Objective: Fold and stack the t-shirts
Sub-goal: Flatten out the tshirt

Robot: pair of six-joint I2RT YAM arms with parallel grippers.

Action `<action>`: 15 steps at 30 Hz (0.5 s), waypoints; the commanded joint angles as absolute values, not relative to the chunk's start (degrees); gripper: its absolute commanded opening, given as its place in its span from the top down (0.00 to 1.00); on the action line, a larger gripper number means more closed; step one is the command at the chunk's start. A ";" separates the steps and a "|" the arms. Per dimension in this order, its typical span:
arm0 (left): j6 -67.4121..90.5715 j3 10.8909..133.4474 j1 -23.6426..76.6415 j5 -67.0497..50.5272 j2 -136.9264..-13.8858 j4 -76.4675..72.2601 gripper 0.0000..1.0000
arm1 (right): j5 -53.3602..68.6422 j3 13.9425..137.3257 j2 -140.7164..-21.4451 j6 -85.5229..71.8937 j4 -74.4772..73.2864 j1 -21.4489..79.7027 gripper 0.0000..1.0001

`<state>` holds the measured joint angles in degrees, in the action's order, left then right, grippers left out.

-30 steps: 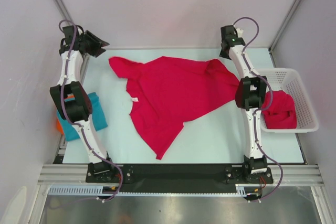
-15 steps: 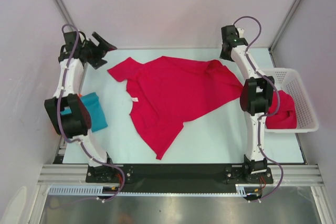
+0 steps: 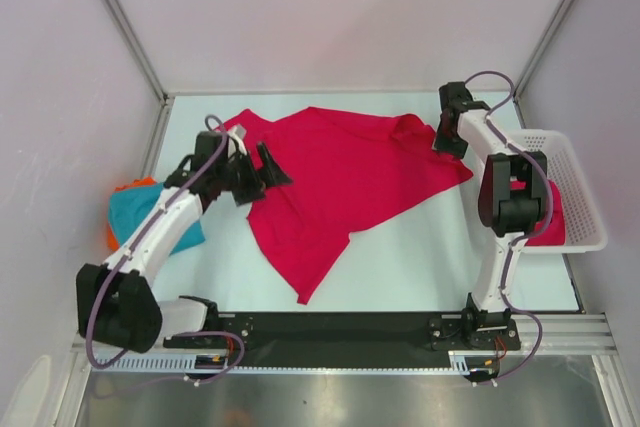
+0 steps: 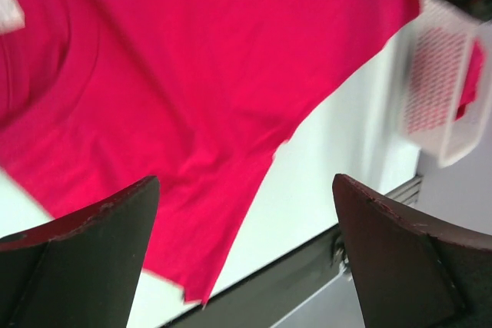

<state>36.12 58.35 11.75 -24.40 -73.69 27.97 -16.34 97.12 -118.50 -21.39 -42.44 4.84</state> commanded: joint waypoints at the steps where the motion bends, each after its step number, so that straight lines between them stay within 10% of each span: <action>1: 38.31 49.95 14.93 -20.75 -64.54 27.25 0.00 | -15.21 95.02 -111.89 -21.53 -39.64 4.49 0.55; 15: 47.36 40.17 36.73 -13.36 -55.02 34.36 0.00 | -14.24 90.88 -111.36 -21.62 -37.71 3.60 0.54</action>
<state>42.87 41.47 32.14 -16.99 -55.66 32.82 -14.63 91.72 -112.73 -21.39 -39.35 3.90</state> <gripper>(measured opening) 0.996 0.458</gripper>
